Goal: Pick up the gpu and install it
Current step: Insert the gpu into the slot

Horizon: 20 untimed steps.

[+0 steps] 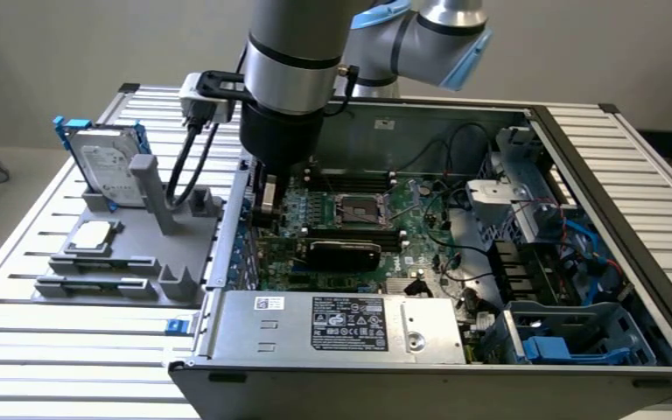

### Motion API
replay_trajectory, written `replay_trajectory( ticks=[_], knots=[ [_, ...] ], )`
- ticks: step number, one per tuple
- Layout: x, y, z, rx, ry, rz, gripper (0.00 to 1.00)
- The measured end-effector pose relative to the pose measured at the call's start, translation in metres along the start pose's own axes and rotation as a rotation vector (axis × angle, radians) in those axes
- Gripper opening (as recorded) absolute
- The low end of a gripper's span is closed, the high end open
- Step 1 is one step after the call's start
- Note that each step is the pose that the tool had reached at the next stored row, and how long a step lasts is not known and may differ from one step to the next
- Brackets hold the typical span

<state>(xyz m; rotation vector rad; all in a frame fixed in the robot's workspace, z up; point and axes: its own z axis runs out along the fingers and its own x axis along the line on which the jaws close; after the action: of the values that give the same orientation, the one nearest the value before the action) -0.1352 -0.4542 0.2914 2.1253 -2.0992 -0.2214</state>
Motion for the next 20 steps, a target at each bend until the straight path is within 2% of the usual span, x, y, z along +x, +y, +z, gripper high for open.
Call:
replay_trajectory(
  ticks=[4,7,12,17,20],
  knots=[
    [-0.0001,0.0001,-0.0005,-0.0042,0.0008,0.0,0.11],
    [0.0001,0.0007,-0.003,-0.0058,0.0042,0.001,0.11],
    [0.0002,0.0017,-0.0068,-0.0081,0.0163,0.004,0.11],
    [0.0002,0.0018,-0.0078,-0.0076,0.0295,0.006,0.11],
    [0.0001,0.0017,-0.0079,-0.0076,0.032,0.007,0.11]
  ],
)
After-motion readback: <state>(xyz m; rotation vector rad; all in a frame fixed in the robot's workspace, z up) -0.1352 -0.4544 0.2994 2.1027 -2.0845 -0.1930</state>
